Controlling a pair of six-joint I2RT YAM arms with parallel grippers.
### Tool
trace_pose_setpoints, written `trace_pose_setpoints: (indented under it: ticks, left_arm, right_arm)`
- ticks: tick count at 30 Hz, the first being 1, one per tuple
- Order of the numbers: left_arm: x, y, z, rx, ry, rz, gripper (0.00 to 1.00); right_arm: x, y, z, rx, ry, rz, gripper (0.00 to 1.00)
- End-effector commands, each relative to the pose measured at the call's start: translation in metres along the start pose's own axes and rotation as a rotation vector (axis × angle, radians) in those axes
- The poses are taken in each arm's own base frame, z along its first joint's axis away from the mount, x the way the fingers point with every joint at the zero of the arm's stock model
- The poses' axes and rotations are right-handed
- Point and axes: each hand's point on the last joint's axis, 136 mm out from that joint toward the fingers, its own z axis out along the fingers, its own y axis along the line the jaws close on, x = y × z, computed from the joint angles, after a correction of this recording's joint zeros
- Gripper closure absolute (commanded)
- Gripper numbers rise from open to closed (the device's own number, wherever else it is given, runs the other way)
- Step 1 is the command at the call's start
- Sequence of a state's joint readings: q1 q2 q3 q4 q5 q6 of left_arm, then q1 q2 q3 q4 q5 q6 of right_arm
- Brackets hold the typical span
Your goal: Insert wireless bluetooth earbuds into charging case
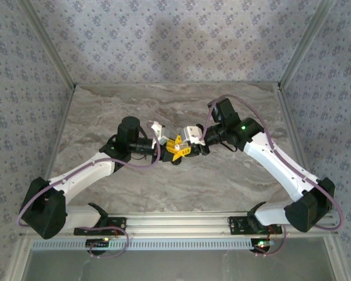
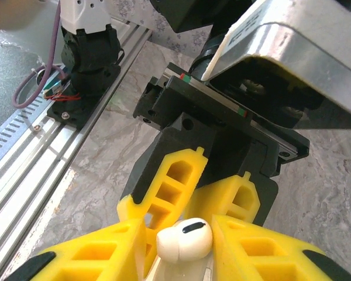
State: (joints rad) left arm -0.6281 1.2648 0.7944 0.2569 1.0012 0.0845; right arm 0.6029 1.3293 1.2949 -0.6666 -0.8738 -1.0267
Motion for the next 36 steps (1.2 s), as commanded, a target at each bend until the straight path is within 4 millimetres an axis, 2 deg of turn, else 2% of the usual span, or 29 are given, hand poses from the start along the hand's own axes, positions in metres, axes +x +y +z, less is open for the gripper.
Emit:
trace_pose_setpoints:
  ticks: [1, 8, 12, 15, 21, 27, 36]
  left_arm:
    - [-0.033, -0.006, -0.006, 0.014, -0.056, 0.098, 0.88]
    - [-0.026, 0.004, -0.006, -0.055, -0.033, 0.098, 0.88]
    - [-0.023, 0.011, -0.008, -0.096, -0.02, 0.104, 0.88]
    - [-0.022, 0.012, -0.008, -0.105, -0.019, 0.108, 0.88]
    - [-0.021, 0.012, -0.007, -0.112, -0.017, 0.11, 0.88]
    - [-0.021, 0.012, -0.007, -0.116, -0.015, 0.11, 0.88]
    - [-0.022, 0.011, -0.007, -0.116, -0.016, 0.117, 0.88]
  right_arm:
    - [0.0, -0.001, -0.005, 0.022, 0.04, -0.007, 0.62]
    - [-0.016, -0.001, -0.015, 0.073, 0.005, -0.031, 0.52]
    - [-0.027, -0.011, -0.026, 0.212, -0.022, 0.009, 0.4]
    - [-0.017, -0.019, -0.03, 0.323, 0.004, 0.095, 0.28]
    - [-0.002, -0.032, -0.026, 0.422, 0.05, 0.277, 0.16]
    - [0.001, -0.044, -0.019, 0.435, 0.039, 0.357, 0.11]
    - [0.007, -0.045, -0.02, 0.438, 0.056, 0.378, 0.11]
